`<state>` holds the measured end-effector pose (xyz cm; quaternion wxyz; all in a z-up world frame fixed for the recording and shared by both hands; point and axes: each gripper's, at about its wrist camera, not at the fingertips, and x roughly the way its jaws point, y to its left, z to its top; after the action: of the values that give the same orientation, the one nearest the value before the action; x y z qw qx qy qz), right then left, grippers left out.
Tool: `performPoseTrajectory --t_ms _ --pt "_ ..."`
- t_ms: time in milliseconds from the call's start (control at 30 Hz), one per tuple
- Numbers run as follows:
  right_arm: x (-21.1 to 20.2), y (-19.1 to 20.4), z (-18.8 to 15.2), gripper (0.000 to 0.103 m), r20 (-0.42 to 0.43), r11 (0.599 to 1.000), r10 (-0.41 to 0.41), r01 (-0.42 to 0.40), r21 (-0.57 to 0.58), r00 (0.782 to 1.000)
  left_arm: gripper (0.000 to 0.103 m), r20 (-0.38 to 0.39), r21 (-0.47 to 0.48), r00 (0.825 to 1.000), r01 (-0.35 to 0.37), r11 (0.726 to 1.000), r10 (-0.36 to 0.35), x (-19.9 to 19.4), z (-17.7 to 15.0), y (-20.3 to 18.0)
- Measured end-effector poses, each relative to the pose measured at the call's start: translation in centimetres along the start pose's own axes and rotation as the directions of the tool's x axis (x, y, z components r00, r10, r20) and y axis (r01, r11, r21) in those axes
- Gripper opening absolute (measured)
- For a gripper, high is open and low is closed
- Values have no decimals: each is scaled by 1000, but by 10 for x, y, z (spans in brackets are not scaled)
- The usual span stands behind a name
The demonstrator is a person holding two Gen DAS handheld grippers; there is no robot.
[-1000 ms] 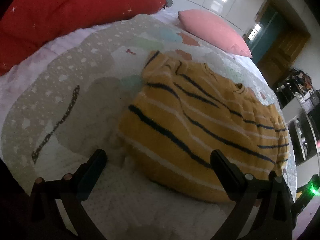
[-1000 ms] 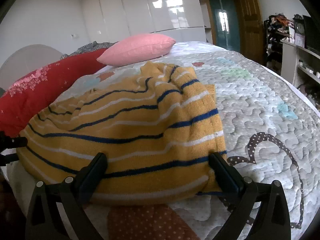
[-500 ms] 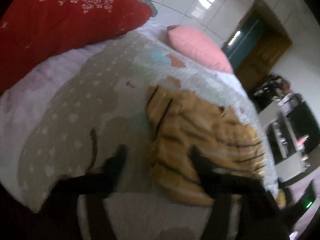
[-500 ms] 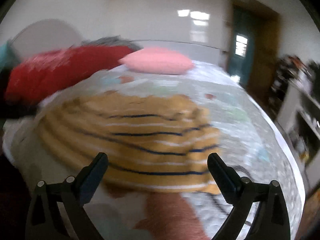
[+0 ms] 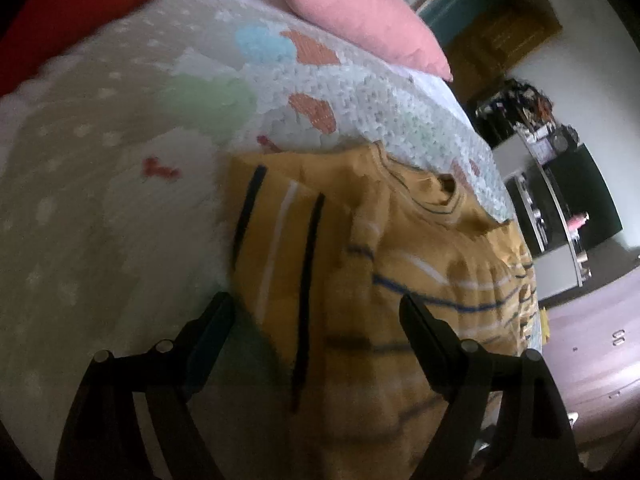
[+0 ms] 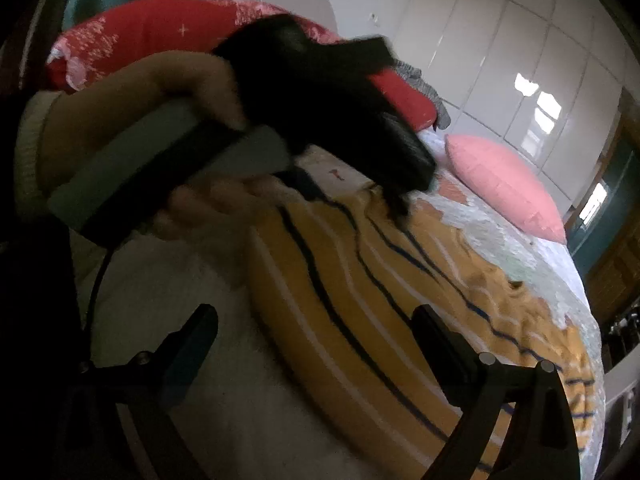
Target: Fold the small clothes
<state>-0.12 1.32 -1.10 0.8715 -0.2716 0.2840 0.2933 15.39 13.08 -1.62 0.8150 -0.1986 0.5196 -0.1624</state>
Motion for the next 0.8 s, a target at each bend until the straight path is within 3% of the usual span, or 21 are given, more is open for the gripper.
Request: performPoseTrajectory --t_ms 100,167,200,233,267,367,533,600,800 --pt "25 1 8 93 -36 1000 -16 16 19 999 83 -33 28 999 29 999 -28 15 17 0" --pt "36 -1 16 81 -52 999 -11 13 45 999 72 -44 25 997 66 997 -65 17 25 1" --pt "40 -3 19 75 -58 998 -8 11 58 998 42 -51 20 995 81 996 -80 17 28 4" --pt "44 -5 23 62 -66 997 -2 7 74 998 25 -57 8 993 100 995 -99 17 30 8" --pt "46 -6 26 49 -68 996 6 0 84 998 17 -57 -14 992 114 993 -115 17 31 12" --pt "47 -15 31 31 -59 991 32 -24 133 998 15 -34 -78 990 136 988 -139 10 29 20" --pt "19 -53 29 20 27 946 100 -103 307 995 14 18 -80 995 96 992 -95 -12 28 -13" --pt "2 -67 24 13 62 927 96 -112 358 993 14 41 -58 994 106 993 -104 -22 34 -41" --pt "-67 -136 -15 12 158 847 -10 -76 527 987 14 22 89 989 142 986 -145 -14 45 -162"
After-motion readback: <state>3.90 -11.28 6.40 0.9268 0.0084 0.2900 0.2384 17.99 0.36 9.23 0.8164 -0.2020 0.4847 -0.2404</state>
